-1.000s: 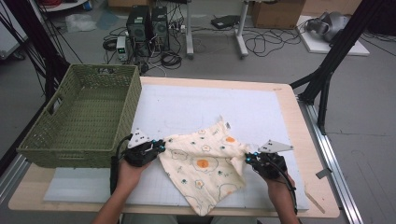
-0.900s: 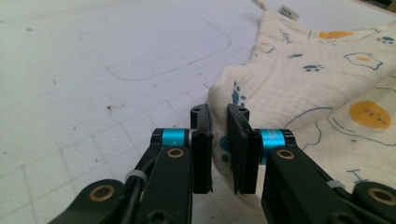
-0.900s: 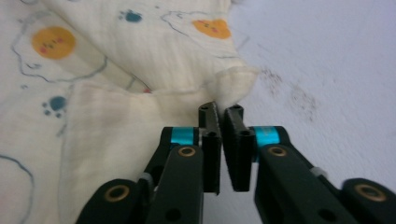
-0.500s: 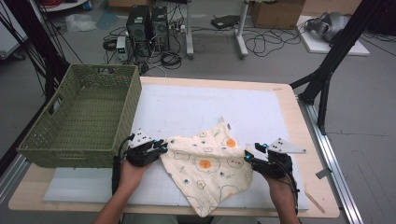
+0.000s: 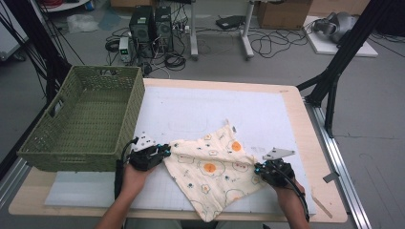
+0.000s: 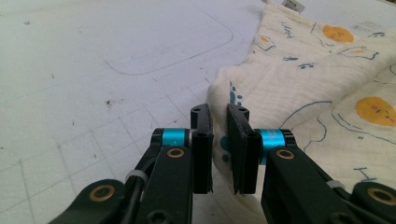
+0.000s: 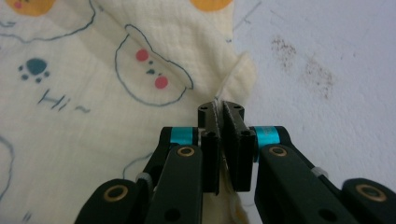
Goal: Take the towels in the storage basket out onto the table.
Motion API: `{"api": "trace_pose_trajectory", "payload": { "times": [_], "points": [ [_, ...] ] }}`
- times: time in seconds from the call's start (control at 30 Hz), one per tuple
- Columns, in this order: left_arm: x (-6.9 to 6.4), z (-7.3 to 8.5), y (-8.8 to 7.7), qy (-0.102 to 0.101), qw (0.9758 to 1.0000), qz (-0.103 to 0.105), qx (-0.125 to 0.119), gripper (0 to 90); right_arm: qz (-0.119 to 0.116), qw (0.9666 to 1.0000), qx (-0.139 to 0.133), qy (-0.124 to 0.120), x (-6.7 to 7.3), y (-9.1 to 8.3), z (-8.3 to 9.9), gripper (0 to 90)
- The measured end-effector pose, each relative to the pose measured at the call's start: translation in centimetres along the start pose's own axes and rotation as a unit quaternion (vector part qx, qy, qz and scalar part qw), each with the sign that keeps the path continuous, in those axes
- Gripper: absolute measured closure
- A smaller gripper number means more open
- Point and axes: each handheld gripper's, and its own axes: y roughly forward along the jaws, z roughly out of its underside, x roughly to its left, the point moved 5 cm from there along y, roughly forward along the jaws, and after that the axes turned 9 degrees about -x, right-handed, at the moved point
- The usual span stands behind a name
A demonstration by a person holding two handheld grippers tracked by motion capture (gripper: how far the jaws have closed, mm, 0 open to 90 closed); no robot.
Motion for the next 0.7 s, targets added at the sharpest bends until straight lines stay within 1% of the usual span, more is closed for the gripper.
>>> {"api": "trace_pose_trajectory", "payload": {
  "times": [0.03,0.07,0.1,0.13,0.17,0.2,0.23,0.27,0.3,0.33,0.37,0.4,0.43,0.5,0.53,0.57,0.6,0.63,0.67,0.7],
  "points": [
    [0.0,0.0,0.0,0.001,1.0,0.0,0.001,80.0,-0.002,0.9999,-0.011,0.005,-0.1,-0.3,-0.2,84.2],
    [0.0,0.0,0.0,0.001,1.0,0.001,0.001,80.0,-0.007,0.9994,-0.03,0.012,-0.1,-0.7,-0.6,81.5],
    [0.0,0.0,0.0,0.002,1.0,0.001,0.001,80.0,-0.01,0.9984,-0.051,0.019,-0.1,-1.0,-1.1,77.7],
    [0.0,0.0,0.0,0.002,1.0,0.001,0.0,80.0,-0.011,0.9973,-0.07,0.021,-0.2,-1.2,-1.7,73.9],
    [0.0,0.0,0.0,0.002,1.0,0.001,0.001,80.0,-0.013,0.9952,-0.094,0.024,-0.2,-1.1,-2.9,67.2],
    [0.0,0.0,0.0,0.002,1.0,0.001,0.0,80.0,-0.013,0.9952,-0.094,0.024,-0.2,-1.1,-2.9,67.2],
    [0.0,0.0,0.0,0.002,1.0,0.001,0.0,80.0,-0.012,0.9944,-0.103,0.021,-0.2,-0.8,-3.5,62.2],
    [0.0,0.0,0.0,0.001,1.0,0.001,-0.001,80.0,-0.012,0.993,-0.116,0.017,-0.5,0.0,-4.8,56.4],
    [0.0,0.0,0.0,0.0,1.0,0.001,-0.002,80.0,-0.006,0.9923,-0.123,0.015,-0.7,0.4,-5.5,53.6],
    [0.0,0.0,0.0,0.0,1.0,0.001,-0.002,80.0,-0.006,0.9923,-0.123,0.015,-0.7,0.4,-5.5,53.6],
    [0.0,0.0,0.0,0.002,1.0,0.002,-0.002,80.0,-0.006,0.9915,-0.129,0.017,-0.9,0.8,-6.3,53.4],
    [0.0,0.0,0.0,0.003,1.0,0.001,-0.002,80.0,-0.009,0.9914,-0.129,0.014,-1.0,1.2,-7.0,51.6],
    [-0.1,0.0,0.0,0.002,1.0,0.002,-0.002,80.0,-0.012,0.9918,-0.127,0.009,-1.1,1.7,-7.7,50.6],
    [-0.1,0.0,0.1,0.001,1.0,0.003,-0.002,80.0,-0.025,0.9924,-0.12,-0.005,-1.1,3.2,-8.6,47.4],
    [-0.1,0.0,0.0,0.001,1.0,0.003,-0.003,80.0,-0.029,0.9929,-0.114,-0.013,-1.1,4.2,-8.9,45.7],
    [-0.1,0.0,0.0,0.001,1.0,0.003,-0.002,80.0,-0.039,0.9944,-0.096,-0.022,-1.0,6.2,-9.0,42.5],
    [-0.1,-0.1,0.0,0.001,1.0,0.003,-0.003,80.0,-0.039,0.9944,-0.096,-0.022,-1.0,6.2,-9.0,42.5],
    [-0.1,-0.1,0.0,0.0,1.0,0.004,-0.003,80.0,-0.042,0.9953,-0.084,-0.022,-1.0,7.3,-9.0,40.9],
    [-0.1,-0.1,0.0,0.0,1.0,0.005,-0.004,80.0,-0.041,0.9962,-0.072,-0.027,-1.1,8.2,-9.0,39.5],
    [-0.2,-0.1,0.0,0.0,1.0,0.007,-0.004,80.0,-0.04,0.9968,-0.065,-0.025,-1.0,9.1,-9.0,39.4]
  ]
}}
